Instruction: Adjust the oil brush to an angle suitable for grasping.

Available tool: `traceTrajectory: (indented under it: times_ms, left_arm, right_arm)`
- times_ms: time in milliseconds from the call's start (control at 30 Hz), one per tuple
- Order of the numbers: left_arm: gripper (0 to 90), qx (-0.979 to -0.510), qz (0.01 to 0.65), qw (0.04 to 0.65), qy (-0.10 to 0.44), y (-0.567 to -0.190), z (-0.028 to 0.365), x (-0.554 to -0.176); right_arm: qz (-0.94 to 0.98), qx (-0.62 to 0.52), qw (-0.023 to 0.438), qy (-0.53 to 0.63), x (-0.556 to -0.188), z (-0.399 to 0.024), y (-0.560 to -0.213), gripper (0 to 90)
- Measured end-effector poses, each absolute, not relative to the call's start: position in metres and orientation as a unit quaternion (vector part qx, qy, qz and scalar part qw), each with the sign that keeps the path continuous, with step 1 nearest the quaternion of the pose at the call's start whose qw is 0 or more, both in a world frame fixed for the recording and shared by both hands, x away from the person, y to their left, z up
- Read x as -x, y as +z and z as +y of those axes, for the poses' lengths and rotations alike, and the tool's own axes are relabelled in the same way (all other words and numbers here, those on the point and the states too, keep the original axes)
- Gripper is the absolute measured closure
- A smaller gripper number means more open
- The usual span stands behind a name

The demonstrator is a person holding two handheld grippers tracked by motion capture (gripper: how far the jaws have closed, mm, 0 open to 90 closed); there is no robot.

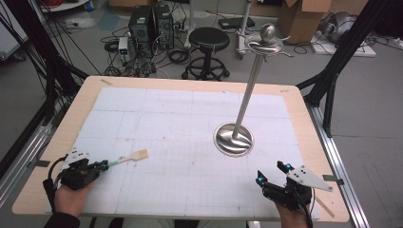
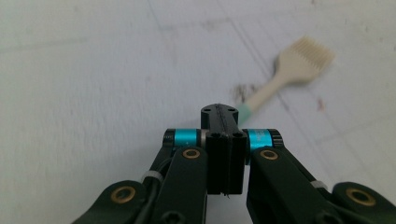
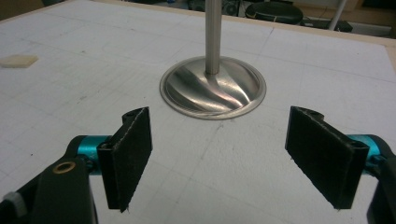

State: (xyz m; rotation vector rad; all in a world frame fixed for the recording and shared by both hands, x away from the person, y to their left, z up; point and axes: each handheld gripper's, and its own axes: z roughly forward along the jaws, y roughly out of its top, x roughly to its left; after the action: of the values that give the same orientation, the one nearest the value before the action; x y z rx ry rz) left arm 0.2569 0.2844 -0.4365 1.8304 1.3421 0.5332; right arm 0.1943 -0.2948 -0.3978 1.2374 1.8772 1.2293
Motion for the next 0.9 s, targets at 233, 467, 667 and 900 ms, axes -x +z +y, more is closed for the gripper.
traceTrajectory:
  times_ms: [233,467,667,900]
  left_arm:
    - [89.5,-0.729,0.542,0.365,0.205,-0.445,0.257,-0.293]
    - [89.6,-0.734,0.529,0.394,0.163,-0.447,0.228,-0.292]
    - [89.6,-0.771,0.474,0.397,0.151,-0.446,0.177,-0.284]
    - [89.5,-0.804,0.409,0.41,0.136,-0.448,0.104,-0.268]
  right_arm:
    - [0.703,-0.46,0.288,0.46,-0.195,-0.294,-0.398,21.4]
    - [0.699,-0.464,0.286,0.463,-0.194,-0.296,-0.397,21.4]
    - [0.7,-0.461,0.286,0.464,-0.195,-0.294,-0.397,21.5]
    - [0.7,-0.459,0.286,0.466,-0.194,-0.295,-0.397,21.5]
